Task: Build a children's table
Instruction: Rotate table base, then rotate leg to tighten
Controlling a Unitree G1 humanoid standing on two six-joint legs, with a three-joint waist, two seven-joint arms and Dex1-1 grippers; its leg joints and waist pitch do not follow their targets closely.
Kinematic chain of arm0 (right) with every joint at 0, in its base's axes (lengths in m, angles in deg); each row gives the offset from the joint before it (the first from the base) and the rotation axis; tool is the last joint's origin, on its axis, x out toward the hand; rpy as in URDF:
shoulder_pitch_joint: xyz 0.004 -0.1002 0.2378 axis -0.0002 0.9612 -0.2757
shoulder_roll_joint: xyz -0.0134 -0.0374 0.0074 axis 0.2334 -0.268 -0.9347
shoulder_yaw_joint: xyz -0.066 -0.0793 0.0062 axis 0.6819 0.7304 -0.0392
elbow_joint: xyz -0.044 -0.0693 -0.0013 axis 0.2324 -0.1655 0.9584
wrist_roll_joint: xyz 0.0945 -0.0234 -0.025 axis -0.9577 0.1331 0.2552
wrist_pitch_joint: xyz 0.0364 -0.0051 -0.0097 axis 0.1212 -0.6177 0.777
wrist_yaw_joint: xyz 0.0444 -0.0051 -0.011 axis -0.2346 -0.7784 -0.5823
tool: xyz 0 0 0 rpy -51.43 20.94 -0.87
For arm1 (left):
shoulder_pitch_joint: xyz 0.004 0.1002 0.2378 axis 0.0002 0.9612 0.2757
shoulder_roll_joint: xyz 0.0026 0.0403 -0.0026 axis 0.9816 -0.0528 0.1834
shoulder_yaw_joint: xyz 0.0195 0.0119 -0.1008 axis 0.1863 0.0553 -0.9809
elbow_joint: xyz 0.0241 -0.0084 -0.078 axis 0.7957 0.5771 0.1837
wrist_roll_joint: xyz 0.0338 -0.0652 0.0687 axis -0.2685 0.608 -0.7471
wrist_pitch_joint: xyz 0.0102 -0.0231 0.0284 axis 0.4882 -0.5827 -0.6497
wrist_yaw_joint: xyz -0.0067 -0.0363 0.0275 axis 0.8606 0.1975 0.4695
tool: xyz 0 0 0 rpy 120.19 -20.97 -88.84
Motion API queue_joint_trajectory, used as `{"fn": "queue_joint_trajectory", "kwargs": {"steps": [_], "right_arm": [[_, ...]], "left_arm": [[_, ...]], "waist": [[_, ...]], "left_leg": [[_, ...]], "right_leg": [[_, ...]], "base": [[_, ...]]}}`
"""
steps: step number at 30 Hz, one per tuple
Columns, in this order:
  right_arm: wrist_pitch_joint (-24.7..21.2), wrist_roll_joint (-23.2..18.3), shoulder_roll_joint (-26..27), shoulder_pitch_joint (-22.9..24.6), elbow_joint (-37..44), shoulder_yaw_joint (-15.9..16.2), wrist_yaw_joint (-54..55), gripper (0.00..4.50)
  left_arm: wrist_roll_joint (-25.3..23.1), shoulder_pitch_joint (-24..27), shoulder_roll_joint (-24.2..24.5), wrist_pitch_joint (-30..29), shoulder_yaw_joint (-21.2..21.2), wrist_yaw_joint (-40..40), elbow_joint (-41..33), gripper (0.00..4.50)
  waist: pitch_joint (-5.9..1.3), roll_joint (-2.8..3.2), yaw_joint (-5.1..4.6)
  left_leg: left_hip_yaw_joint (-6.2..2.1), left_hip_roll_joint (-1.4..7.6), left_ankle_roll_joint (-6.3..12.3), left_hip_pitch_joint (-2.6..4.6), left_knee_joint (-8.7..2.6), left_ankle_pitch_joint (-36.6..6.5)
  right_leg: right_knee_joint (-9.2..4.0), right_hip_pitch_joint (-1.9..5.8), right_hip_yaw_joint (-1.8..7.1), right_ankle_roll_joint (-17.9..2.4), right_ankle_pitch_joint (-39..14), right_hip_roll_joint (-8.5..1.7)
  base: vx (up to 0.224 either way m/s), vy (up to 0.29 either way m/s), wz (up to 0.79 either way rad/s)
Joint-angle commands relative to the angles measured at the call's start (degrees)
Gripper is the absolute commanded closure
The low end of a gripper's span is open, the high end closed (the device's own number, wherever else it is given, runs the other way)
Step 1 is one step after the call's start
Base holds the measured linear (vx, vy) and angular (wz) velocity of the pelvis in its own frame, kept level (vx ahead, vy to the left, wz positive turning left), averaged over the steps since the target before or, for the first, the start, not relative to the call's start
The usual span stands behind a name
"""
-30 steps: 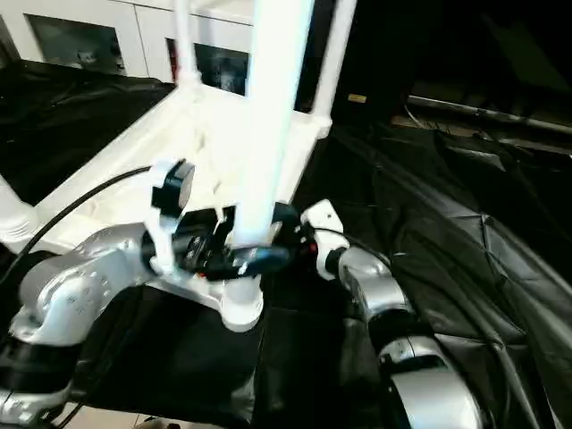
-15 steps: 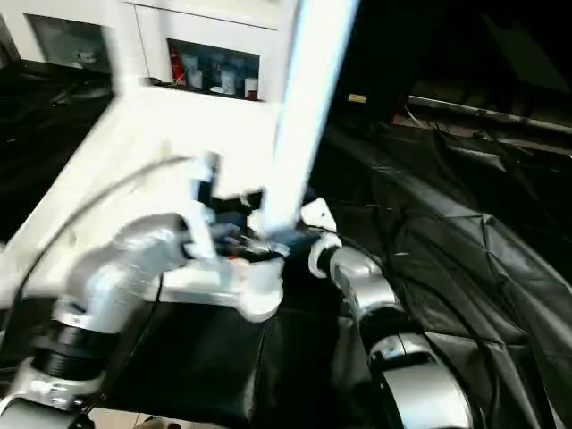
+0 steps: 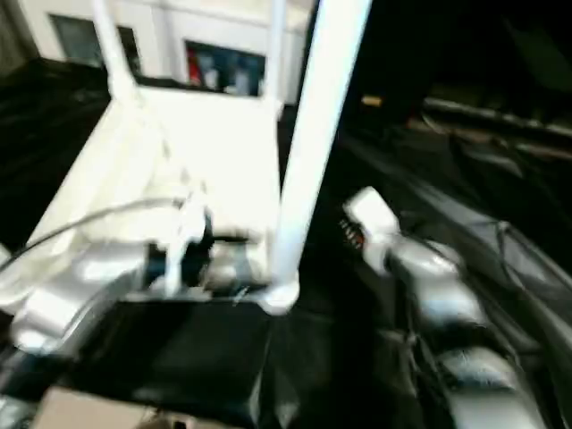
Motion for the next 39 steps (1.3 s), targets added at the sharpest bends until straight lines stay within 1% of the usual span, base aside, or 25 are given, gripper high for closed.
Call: {"fn": "queue_joint_trajectory", "kwargs": {"steps": [1,2,3,4,5,7,8,9,10,11,12,13,14,17,19,20,22,26,28,31,33,35,36,37,39], "right_arm": [[-1.6,-1.9,-2.1,1.1,5.8,0.8,-3.9,1.67],[-2.9,-3.1,-3.7,2.7,9.3,0.9,-6.4,1.67],[-5.1,-4.8,-6.1,4.6,13.8,1.1,-9.7,1.67],[-5.1,-4.8,-6.1,4.6,13.8,1.1,-9.7,1.67],[-6.0,-5.3,-7.0,5.3,15.6,1.2,-11.0,1.67],[-9.3,-6.9,-9.9,7.1,19.9,1.8,-14.7,1.67],[-11.1,-7.6,-11.6,7.9,22.1,2.3,-16.6,1.67],[-12.6,-8.1,-12.8,8.7,23.9,2.5,-17.9,1.67],[-13.6,-8.3,-13.6,9.2,25.3,2.6,-18.6,1.67],[-14.3,-8.5,-13.9,9.5,26.2,2.6,-18.8,1.67],[-15.1,-8.7,-14.2,9.8,27.4,2.5,-18.7,1.67],[-15.2,-8.6,-14.1,9.8,27.5,2.5,-18.6,1.67],[-15.2,-8.6,-14.1,9.8,27.5,2.5,-18.6,1.67],[-16.2,-8.9,-13.8,9.9,28.7,2.8,-17.8,1.67],[-16.8,-9.1,-13.7,10.0,29.3,3.1,-17.5,1.67],[-17.5,-9.2,-13.5,10.1,30.0,3.3,-17.3,1.67],[-18.1,-9.3,-13.3,10.1,30.6,3.5,-17.2,1.67],[-19.0,-9.6,-12.8,9.8,31.6,3.8,-17.0,1.67],[-19.3,-9.8,-12.7,9.8,32.1,4.1,-16.9,1.67],[-19.8,-10.1,-12.7,9.9,32.7,4.3,-17.0,1.67],[-19.8,-10.1,-12.7,10.0,32.9,4.5,-17.2,1.67],[-19.8,-9.9,-12.9,10.1,33.1,4.8,-17.5,1.67],[-19.8,-9.9,-12.9,10.1,33.2,4.9,-17.5,1.67],[-19.9,-9.9,-12.9,10.1,33.2,4.9,-17.5,1.67],[-19.9,-9.9,-13.1,10.0,33.2,4.8,-17.5,1.67]], "left_arm": [[-3.2,-0.6,0.5,2.4,1.7,0.4,-0.2,0.74],[-5.1,-1.1,1.0,4.5,2.4,0.2,1.3,0.79],[-6.4,-2.1,1.2,6.0,3.2,0.5,3.6,0.90],[-6.4,-2.1,1.2,6.0,3.2,0.5,3.6,0.90],[-6.5,-2.4,1.3,5.9,3.3,0.9,4.2,1.05],[-6.6,-3.4,1.6,5.7,4.1,2.5,5.8,1.21],[-6.3,-4.1,1.4,5.3,4.2,3.4,7.2,1.26],[-6.1,-4.6,1.3,4.9,4.3,4.0,8.1,1.34],[-5.7,-5.1,1.3,4.2,4.4,5.1,9.0,1.43],[-5.7,-5.4,1.3,4.2,4.5,5.9,9.5,1.43],[-6.6,-5.9,1.6,4.6,5.0,6.9,10.4,1.60],[-6.9,-6.0,1.6,5.1,5.2,7.0,10.8,1.68],[-7.0,-6.1,1.6,5.2,5.2,7.1,10.9,1.68],[-8.4,-6.8,1.9,7.0,6.1,7.9,12.3,1.93],[-8.5,-6.8,2.1,7.7,6.4,8.5,12.5,2.10],[-8.7,-6.8,2.0,8.2,6.5,8.8,12.8,2.16],[-9.4,-6.9,1.9,8.8,6.9,9.0,13.5,2.37],[-11.0,-7.6,1.7,10.7,7.0,8.9,16.4,2.59],[-11.3,-8.1,1.6,11.4,6.7,9.0,17.7,2.88],[-11.2,-8.6,1.7,11.6,6.2,9.5,19.4,3.02],[-10.9,-9.0,1.5,12.2,5.7,9.7,21.3,3.20],[-11.3,-9.5,1.7,12.7,5.7,10.5,23.2,3.37],[-12.0,-9.7,2.0,13.2,5.9,10.6,24.2,3.41],[-12.4,-9.9,2.2,13.5,6.0,10.7,24.8,3.46],[-13.0,-10.2,2.8,13.9,5.9,10.9,25.8,3.71]], "waist": [[-3.68,0.55,0.17],[-3.77,0.47,0.24],[-3.57,0.43,0.47],[-3.68,0.43,0.52],[-3.64,0.41,0.39],[-3.74,0.34,0.68],[-3.77,0.39,0.78],[-3.78,0.71,0.59],[-3.89,0.57,0.90],[-3.87,0.61,0.88],[-3.97,0.61,0.89],[-3.97,0.54,0.92],[-4.01,0.83,0.87],[-4.08,0.53,0.80],[-4.15,0.64,0.89],[-4.18,0.44,0.91],[-4.22,0.61,1.01],[-4.22,0.52,1.17],[-4.15,0.48,1.26],[-4.11,0.54,1.34],[-3.96,0.48,1.38],[-3.93,0.46,1.45],[-3.75,0.47,1.37],[-3.75,0.47,1.37],[-3.71,0.46,1.36]], "left_leg": [[-0.66,1.28,1.36,0.81,-3.94,-15.0],[-0.67,1.32,1.39,0.83,-3.89,-15.2],[-0.72,1.35,1.62,0.89,-3.96,-15.7],[-0.78,1.45,1.61,0.91,-3.96,-15.8],[-0.81,1.38,1.56,0.81,-4.03,-15.9],[-0.88,1.32,1.37,0.88,-3.97,-15.7],[-0.85,1.49,1.45,1.02,-3.87,-15.7],[-0.80,1.24,1.64,0.84,-3.90,-16.0],[-0.89,1.28,1.72,0.83,-3.90,-15.4],[-0.86,1.28,1.82,0.92,-3.86,-15.5],[-0.94,1.31,1.68,0.72,-3.84,-15.3],[-1.02,1.31,1.53,0.64,-3.87,-14.9],[-1.04,1.39,1.37,0.71,-3.88,-14.8],[-0.89,1.31,1.51,0.80,-3.70,-14.5],[-0.97,1.40,1.50,0.71,-3.77,-13.7],[-0.92,1.42,1.57,0.73,-3.74,-13.6],[-0.90,1.42,1.63,0.76,-3.73,-13.1],[-0.87,1.38,1.58,0.72,-3.67,-12.9],[-0.94,1.40,1.34,0.72,-3.71,-13.2],[-0.92,1.39,1.10,0.88,-3.75,-13.9],[-0.91,1.34,0.88,0.97,-3.73,-15.0],[-0.97,1.30,0.65,1.01,-3.73,-15.4],[-1.09,1.20,0.52,0.95,-3.81,-16.3],[-1.14,1.19,0.41,0.99,-3.80,-16.6],[-1.22,1.14,0.26,1.08,-3.77,-17.1]], "right_leg": [[-4.73,2.76,2.16,-9.4,-19.0,-3.06],[-4.75,2.84,2.19,-9.1,-19.4,-3.11],[-4.98,2.67,2.26,-8.2,-20.3,-3.01],[-4.79,2.65,2.28,-8.0,-20.5,-3.23],[-4.85,2.62,2.22,-8.1,-21.1,-3.24],[-5.11,2.77,2.18,-7.6,-22.5,-3.27],[-4.98,2.56,2.30,-7.9,-21.8,-3.39],[-5.16,2.71,2.19,-8.2,-21.6,-3.13],[-5.05,2.83,2.21,-8.1,-21.3,-3.28],[-5.09,2.63,2.22,-8.2,-21.4,-3.30],[-4.96,2.77,2.14,-8.4,-21.6,-3.48],[-4.96,2.79,2.11,-8.2,-21.9,-3.52],[-4.90,2.74,2.14,-8.4,-21.5,-3.59],[-4.91,2.68,2.13,-9.2,-20.1,-3.45],[-4.61,2.84,2.13,-9.6,-18.5,-3.50],[-4.61,2.84,2.15,-9.6,-18.2,-3.52],[-4.44,2.85,2.13,-10.1,-17.0,-3.54],[-4.48,2.92,2.16,-9.6,-17.6,-3.61],[-4.57,2.92,2.15,-9.3,-18.6,-3.71],[-4.69,2.78,2.13,-9.2,-19.6,-3.65],[-5.00,2.64,2.10,-8.6,-22.0,-3.72],[-5.22,2.58,2.07,-7.7,-24.2,-3.79],[-5.61,2.52,1.94,-6.6,-26.9,-3.79],[-5.69,2.50,1.90,-6.2,-28.0,-3.83],[-6.00,2.36,1.83,-5.1,-30.4,-3.90]], "base": [[0.000,0.000,0.00],[0.000,0.000,0.00],[0.000,0.000,0.00],[0.000,0.000,0.00],[0.000,0.000,0.00],[0.000,0.000,0.00],[0.000,0.000,0.00],[0.000,0.000,0.00],[0.000,0.000,0.00],[0.000,0.000,0.00],[0.000,0.000,0.00],[0.000,0.000,0.00],[0.000,0.000,0.00],[0.000,0.000,0.00],[0.000,0.000,0.00],[0.000,0.000,0.00],[0.000,0.000,0.00],[0.000,0.000,0.00],[0.000,0.000,0.00],[0.000,0.000,0.00],[0.000,0.000,0.00],[0.000,0.000,0.00],[0.000,0.000,0.00],[0.000,0.000,0.00],[0.000,0.000,0.00]]}}
